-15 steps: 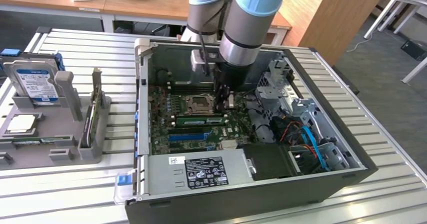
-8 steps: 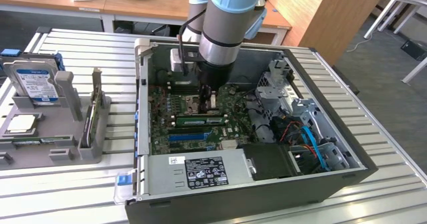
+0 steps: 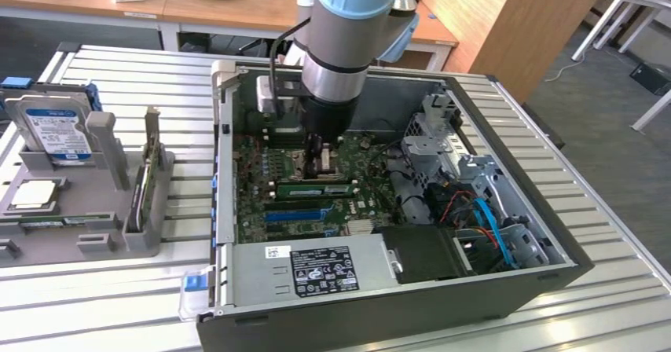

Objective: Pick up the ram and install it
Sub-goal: 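Press down the ram until it locks into place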

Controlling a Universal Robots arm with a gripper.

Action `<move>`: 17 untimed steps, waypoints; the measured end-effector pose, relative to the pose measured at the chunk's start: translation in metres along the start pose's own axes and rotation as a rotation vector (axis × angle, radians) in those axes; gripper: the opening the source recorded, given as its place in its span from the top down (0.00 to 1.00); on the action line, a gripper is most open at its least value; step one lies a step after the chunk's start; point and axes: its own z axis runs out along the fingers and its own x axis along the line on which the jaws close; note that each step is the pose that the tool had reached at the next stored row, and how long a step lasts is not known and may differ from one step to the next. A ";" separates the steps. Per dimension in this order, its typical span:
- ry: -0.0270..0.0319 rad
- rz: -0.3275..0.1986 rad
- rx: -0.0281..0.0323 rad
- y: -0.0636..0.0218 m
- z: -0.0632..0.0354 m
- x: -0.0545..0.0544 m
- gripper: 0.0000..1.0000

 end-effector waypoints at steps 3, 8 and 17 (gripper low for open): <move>0.0000 0.000 0.0012 0.0060 -0.0001 0.000 0.89; 0.0000 0.000 0.0012 0.0064 0.0000 0.000 0.89; -0.0001 0.000 0.0012 0.0065 0.0054 0.000 0.89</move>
